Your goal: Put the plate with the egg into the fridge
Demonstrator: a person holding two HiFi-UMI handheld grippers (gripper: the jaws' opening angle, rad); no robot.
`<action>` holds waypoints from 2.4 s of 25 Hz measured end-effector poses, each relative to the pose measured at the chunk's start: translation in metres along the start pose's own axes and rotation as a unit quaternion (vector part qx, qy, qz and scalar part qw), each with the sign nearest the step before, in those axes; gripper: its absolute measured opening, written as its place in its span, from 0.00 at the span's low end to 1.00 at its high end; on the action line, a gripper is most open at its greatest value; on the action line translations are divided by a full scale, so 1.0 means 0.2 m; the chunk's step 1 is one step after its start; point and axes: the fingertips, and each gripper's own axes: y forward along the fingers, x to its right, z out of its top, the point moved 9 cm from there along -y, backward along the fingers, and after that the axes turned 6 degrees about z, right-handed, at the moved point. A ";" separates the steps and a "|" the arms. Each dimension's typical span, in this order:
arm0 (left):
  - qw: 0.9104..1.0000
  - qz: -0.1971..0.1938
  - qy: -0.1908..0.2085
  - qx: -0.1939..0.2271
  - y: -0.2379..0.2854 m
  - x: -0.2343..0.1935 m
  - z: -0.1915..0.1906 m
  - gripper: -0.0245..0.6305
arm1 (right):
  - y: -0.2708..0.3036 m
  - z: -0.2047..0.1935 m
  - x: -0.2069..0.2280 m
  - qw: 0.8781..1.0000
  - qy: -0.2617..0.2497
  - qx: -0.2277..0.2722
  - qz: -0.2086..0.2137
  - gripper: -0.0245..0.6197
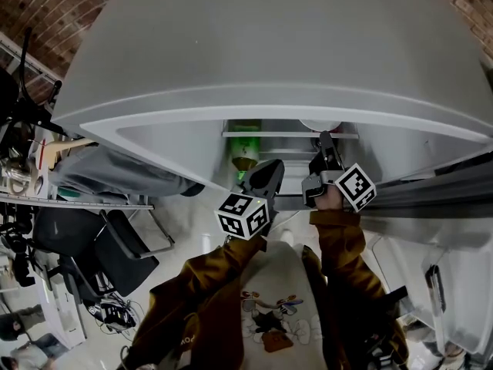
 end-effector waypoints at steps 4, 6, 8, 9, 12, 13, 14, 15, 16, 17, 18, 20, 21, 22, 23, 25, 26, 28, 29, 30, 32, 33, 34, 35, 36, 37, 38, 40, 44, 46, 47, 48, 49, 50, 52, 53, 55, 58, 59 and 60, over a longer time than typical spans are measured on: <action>1.000 0.001 0.001 0.002 -0.02 0.00 0.00 0.05 | -0.03 -0.01 -0.05 0.998 -0.062 -0.003 0.002 0.05; 1.000 0.002 0.001 0.003 -0.02 0.00 -0.01 0.05 | -0.05 -0.01 -0.08 0.995 -0.101 -0.003 0.000 0.05; 1.000 0.003 0.000 0.003 -0.03 0.01 -0.01 0.05 | -0.07 -0.02 -0.10 0.991 -0.133 -0.005 -0.002 0.05; 1.000 0.002 0.000 0.004 -0.04 0.01 -0.01 0.05 | -0.08 -0.02 -0.12 0.989 -0.148 -0.006 -0.003 0.05; 1.000 -0.003 0.003 0.006 -0.06 0.02 -0.01 0.05 | -0.12 -0.05 -0.16 0.980 -0.199 -0.012 -0.009 0.05; 1.000 -0.002 0.008 0.008 -0.07 0.03 0.00 0.05 | -0.13 -0.06 -0.17 0.976 -0.217 -0.014 -0.010 0.05; 1.000 -0.001 0.014 0.012 -0.08 0.03 0.00 0.05 | -0.14 -0.07 -0.19 0.972 -0.234 -0.016 -0.009 0.05; 1.000 0.000 0.020 0.015 -0.09 0.04 0.00 0.05 | -0.15 -0.08 -0.20 0.968 -0.251 -0.018 -0.008 0.05; 0.999 0.003 0.026 0.019 -0.10 0.05 0.00 0.05 | -0.16 -0.08 -0.22 0.964 -0.266 -0.020 -0.007 0.05; 0.999 0.005 0.031 0.022 -0.10 0.05 0.00 0.05 | -0.17 -0.09 -0.24 0.960 -0.279 -0.022 -0.005 0.05; 0.999 0.007 0.036 0.024 -0.11 0.05 0.00 0.05 | -0.18 -0.09 -0.25 0.957 -0.291 -0.023 -0.004 0.05; 0.999 0.011 0.042 0.029 -0.12 0.06 0.01 0.05 | -0.20 -0.10 -0.28 0.950 -0.312 -0.026 0.000 0.05; 0.998 0.012 0.044 0.032 -0.13 0.06 0.01 0.05 | -0.21 -0.10 -0.30 0.945 -0.325 -0.027 0.001 0.05; 0.998 0.013 0.046 0.036 -0.14 0.06 0.01 0.05 | -0.22 -0.10 -0.31 0.941 -0.338 -0.028 0.001 0.05; 0.998 0.014 0.048 0.043 -0.15 0.06 0.02 0.05 | -0.24 -0.11 -0.33 0.936 -0.352 -0.029 0.001 0.05; 0.997 0.017 0.053 0.061 -0.18 0.06 0.03 0.05 | -0.26 -0.12 -0.36 0.923 -0.383 -0.031 0.000 0.05; 0.996 0.019 0.058 0.068 -0.20 0.07 0.04 0.05 | -0.28 -0.13 -0.37 0.917 -0.397 -0.031 0.001 0.05; 0.995 0.021 0.066 0.078 -0.22 0.08 0.06 0.05 | -0.30 -0.15 -0.40 0.906 -0.422 -0.032 0.002 0.05; 0.994 0.022 0.069 0.082 -0.23 0.08 0.06 0.05 | -0.31 -0.16 -0.41 0.902 -0.431 -0.033 0.003 0.05; 0.994 0.023 0.070 0.084 -0.24 0.08 0.07 0.05 | -0.32 -0.16 -0.42 0.898 -0.438 -0.035 0.004 0.05; 0.993 0.023 0.073 0.088 -0.25 0.08 0.07 0.05 | -0.33 -0.18 -0.42 0.894 -0.446 -0.037 0.005 0.05; 0.993 0.023 0.074 0.088 -0.25 0.08 0.06 0.05 | -0.34 -0.19 -0.42 0.893 -0.449 -0.039 0.005 0.05; 0.993 0.022 0.075 0.089 -0.26 0.08 0.06 0.05 | -0.35 -0.20 -0.42 0.891 -0.452 -0.040 0.006 0.05; 0.993 0.021 0.075 0.090 -0.26 0.08 0.06 0.05 | -0.36 -0.20 -0.42 0.888 -0.457 -0.042 0.008 0.05; 0.993 0.020 0.074 0.093 -0.27 0.09 0.05 0.05 | -0.37 -0.21 -0.42 0.886 -0.462 -0.045 0.009 0.05; 0.992 0.019 0.074 0.097 -0.28 0.09 0.05 0.05 | -0.39 -0.22 -0.42 0.882 -0.468 -0.048 0.010 0.05; 0.992 0.020 0.074 0.100 -0.29 0.10 0.05 0.05 | -0.41 -0.23 -0.42 0.879 -0.474 -0.052 0.010 0.05; 0.992 0.022 0.076 0.103 -0.32 0.10 0.05 0.05 | -0.45 -0.25 -0.43 0.875 -0.480 -0.060 0.006 0.05; 0.992 0.024 0.076 0.101 -0.35 0.08 0.03 0.05 | -0.50 -0.28 -0.41 0.872 -0.486 -0.066 -0.003 0.05; 0.992 0.020 0.072 0.103 -0.36 0.09 0.01 0.05 | -0.52 -0.29 -0.41 0.864 -0.498 -0.076 -0.003 0.05; 0.992 0.018 0.071 0.105 -0.37 0.10 0.00 0.05 | -0.53 -0.30 -0.42 0.861 -0.503 -0.081 -0.003 0.05; 0.992 0.016 0.071 0.104 -0.38 0.11 0.00 0.05 | -0.55 -0.31 -0.42 0.859 -0.505 -0.086 -0.003 0.05; 0.992 0.014 0.072 0.103 -0.39 0.12 -0.01 0.05 | -0.56 -0.32 -0.43 0.859 -0.505 -0.089 -0.004 0.05; 0.992 0.012 0.073 0.101 -0.40 0.13 -0.01 0.05 | -0.57 -0.32 -0.43 0.861 -0.501 -0.090 -0.006 0.05; 0.992 0.010 0.076 0.100 -0.40 0.14 0.00 0.05 | -0.58 -0.33 -0.43 0.867 -0.490 -0.087 -0.008 0.05; 0.992 0.010 0.077 0.102 -0.41 0.14 0.01 0.05 | -0.57 -0.33 -0.43 0.869 -0.487 -0.085 -0.006 0.05; 0.991 0.011 0.079 0.107 -0.41 0.13 0.02 0.05 | -0.54 -0.32 -0.44 0.869 -0.488 -0.084 0.000 0.05; 0.991 0.010 0.080 0.106 -0.41 0.14 0.01 0.05 | -0.54 -0.32 -0.46 0.865 -0.495 -0.085 0.001 0.05; 0.991 0.011 0.078 0.105 -0.41 0.14 0.01 0.05 | -0.54 -0.33 -0.46 0.864 -0.496 -0.086 0.003 0.05; 0.991 0.013 0.077 0.106 -0.42 0.14 0.01 0.05 | -0.54 -0.33 -0.46 0.864 -0.496 -0.087 0.006 0.05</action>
